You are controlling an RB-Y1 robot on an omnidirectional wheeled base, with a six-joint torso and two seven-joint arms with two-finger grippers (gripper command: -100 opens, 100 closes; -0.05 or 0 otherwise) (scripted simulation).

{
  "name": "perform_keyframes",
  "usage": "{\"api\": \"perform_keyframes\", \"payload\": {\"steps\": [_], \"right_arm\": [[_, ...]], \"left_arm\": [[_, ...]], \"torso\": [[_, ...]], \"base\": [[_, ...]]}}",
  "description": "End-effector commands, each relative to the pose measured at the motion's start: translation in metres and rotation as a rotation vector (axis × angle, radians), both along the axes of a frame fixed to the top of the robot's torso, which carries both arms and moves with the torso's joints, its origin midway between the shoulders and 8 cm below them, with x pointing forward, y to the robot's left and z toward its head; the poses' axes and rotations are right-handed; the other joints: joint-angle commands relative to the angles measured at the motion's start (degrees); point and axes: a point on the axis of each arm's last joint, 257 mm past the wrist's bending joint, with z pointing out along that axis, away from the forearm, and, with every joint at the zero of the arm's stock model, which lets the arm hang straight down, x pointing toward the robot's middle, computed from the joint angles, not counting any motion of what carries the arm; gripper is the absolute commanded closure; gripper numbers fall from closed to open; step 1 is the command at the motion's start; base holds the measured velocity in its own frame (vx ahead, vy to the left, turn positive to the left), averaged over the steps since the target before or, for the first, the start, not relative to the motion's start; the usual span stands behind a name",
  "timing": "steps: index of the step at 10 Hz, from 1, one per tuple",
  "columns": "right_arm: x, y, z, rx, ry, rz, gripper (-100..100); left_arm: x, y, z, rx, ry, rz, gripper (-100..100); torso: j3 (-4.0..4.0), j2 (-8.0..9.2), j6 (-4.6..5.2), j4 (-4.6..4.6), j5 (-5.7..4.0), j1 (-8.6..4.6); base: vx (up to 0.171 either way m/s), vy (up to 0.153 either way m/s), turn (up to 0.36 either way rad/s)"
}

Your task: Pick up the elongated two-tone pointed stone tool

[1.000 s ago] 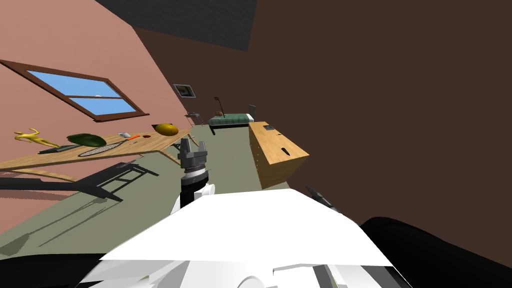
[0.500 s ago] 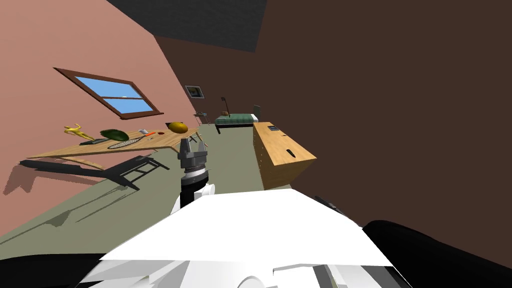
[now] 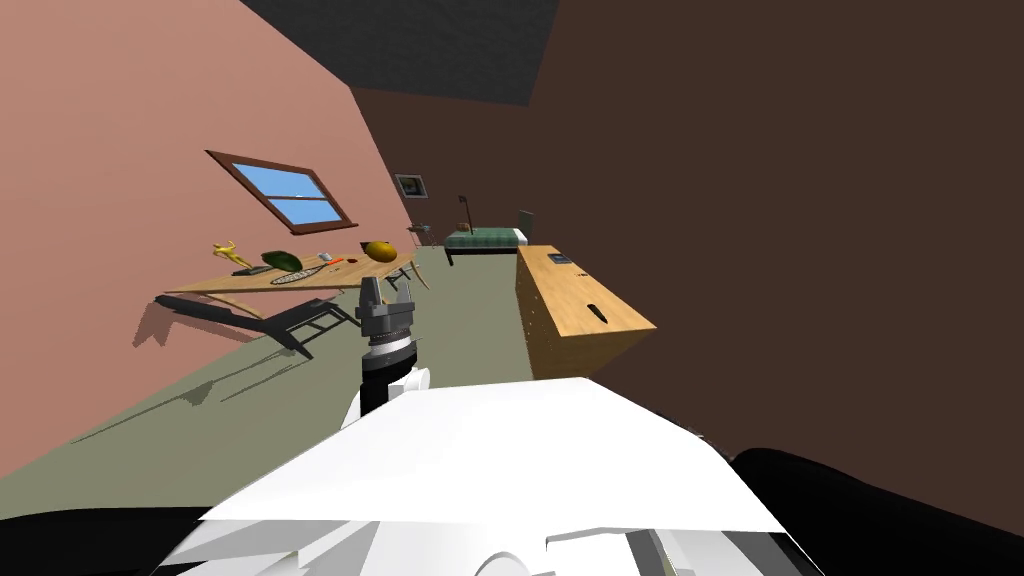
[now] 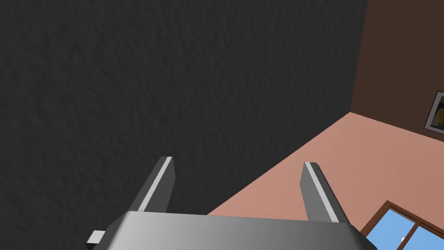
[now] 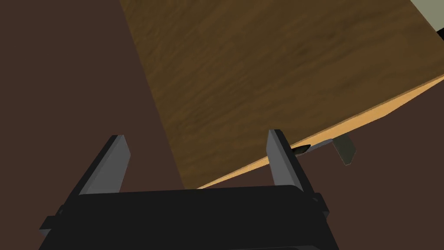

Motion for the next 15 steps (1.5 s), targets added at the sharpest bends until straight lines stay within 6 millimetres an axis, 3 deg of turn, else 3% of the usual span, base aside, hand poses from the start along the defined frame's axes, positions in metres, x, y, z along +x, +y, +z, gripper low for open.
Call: {"api": "perform_keyframes", "payload": {"steps": [1,3,4,7,15], "right_arm": [[-0.008,-0.011,0.000,-0.019,0.028,0.014,-100],[-0.032,-0.040,0.006,-0.079,0.116,0.044,-100],[-0.030,-0.040,0.006,-0.082,0.120,0.057,-100],[-0.047,-0.076,0.018,-0.156,0.219,0.117,-100],[-0.034,-0.121,0.038,-0.258,0.324,0.271,-100]], "left_arm": [[0.000,0.000,0.000,0.000,0.000,0.000,0],[0.000,0.000,0.000,0.000,0.000,0.000,0],[0.000,0.000,0.000,0.000,0.000,0.000,0],[0.000,0.000,0.000,0.000,0.000,0.000,0],[0.000,0.000,0.000,0.000,0.000,0.000,0]], "torso": [[0.00,0.00,0.00,0.00,0.00,0.00],[-0.01,-0.02,0.00,0.00,-0.02,-0.05],[-0.05,-0.08,0.01,-0.02,-0.01,-0.03],[-0.09,-0.15,-0.01,-0.03,-0.03,-0.09],[-0.21,-0.36,0.00,-0.08,-0.10,-0.34]], "base": [[0.025,0.021,0.094],[0.040,0.031,0.244],[0.041,0.021,0.117],[0.062,0.015,0.293],[0.081,-0.031,0.257]]}}
